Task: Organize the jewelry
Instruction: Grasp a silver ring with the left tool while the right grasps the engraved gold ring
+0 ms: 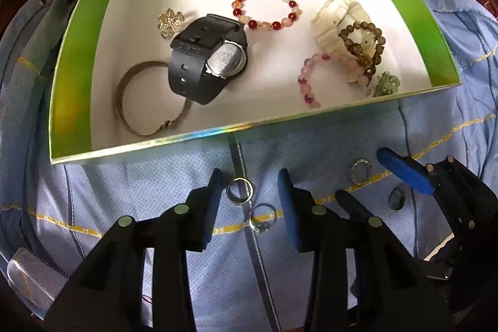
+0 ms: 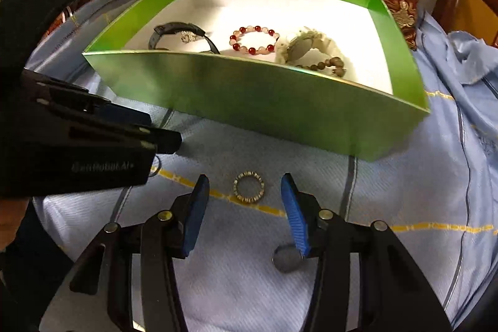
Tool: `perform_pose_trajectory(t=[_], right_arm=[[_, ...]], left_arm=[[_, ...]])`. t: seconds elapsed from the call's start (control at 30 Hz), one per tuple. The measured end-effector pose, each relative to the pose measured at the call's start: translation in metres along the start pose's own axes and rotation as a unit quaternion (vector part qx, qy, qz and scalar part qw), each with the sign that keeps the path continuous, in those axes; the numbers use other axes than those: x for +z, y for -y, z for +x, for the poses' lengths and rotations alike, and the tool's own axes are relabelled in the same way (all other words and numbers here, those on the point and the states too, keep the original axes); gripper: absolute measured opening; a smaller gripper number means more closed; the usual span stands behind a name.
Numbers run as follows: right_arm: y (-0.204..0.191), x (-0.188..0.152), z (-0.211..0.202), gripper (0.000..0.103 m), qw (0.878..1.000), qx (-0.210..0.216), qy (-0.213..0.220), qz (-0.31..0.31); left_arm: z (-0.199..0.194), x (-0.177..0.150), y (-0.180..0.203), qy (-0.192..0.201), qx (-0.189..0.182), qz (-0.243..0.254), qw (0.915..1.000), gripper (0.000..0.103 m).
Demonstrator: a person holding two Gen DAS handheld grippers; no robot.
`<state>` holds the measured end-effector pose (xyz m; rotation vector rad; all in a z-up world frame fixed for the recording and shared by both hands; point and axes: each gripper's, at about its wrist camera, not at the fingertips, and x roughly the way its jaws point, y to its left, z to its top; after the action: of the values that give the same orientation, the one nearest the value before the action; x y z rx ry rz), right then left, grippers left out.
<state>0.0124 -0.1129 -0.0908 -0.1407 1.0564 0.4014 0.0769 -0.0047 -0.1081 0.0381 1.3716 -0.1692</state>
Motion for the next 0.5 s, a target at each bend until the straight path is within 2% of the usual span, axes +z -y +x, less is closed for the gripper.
perform_pose_trajectory(t=[0.03,0.1,0.17,0.3,0.43,0.5], right_arm=[[-0.001,0.000,0.002,0.041,1.000,-0.008,0.002,-0.004],[-0.001,0.001,0.002,0.030,1.000,-0.013,0.006,-0.011],[0.002,0.000,0.002,0.022,1.000,-0.008,0.006,-0.010],[0.006,-0.002,-0.001,0.021,1.000,-0.001,0.003,-0.003],[0.005,-0.005,-0.004,0.022,1.000,-0.006,0.002,-0.006],[0.003,-0.006,-0.005,0.028,1.000,-0.011,0.000,-0.012]], left_arm=[[0.000,0.000,0.001,0.001,0.001,0.001,1.0000,0.037],[0.000,0.002,0.002,0.001,0.003,0.003,1.0000,0.036],[0.000,0.002,0.004,0.002,0.013,0.005,0.9999,0.026],[-0.003,0.002,-0.004,0.003,0.001,-0.006,1.0000,0.017],[-0.002,0.003,-0.015,0.002,-0.003,-0.005,1.0000,0.020],[-0.002,0.003,-0.014,0.003,-0.005,-0.001,1.0000,0.024]])
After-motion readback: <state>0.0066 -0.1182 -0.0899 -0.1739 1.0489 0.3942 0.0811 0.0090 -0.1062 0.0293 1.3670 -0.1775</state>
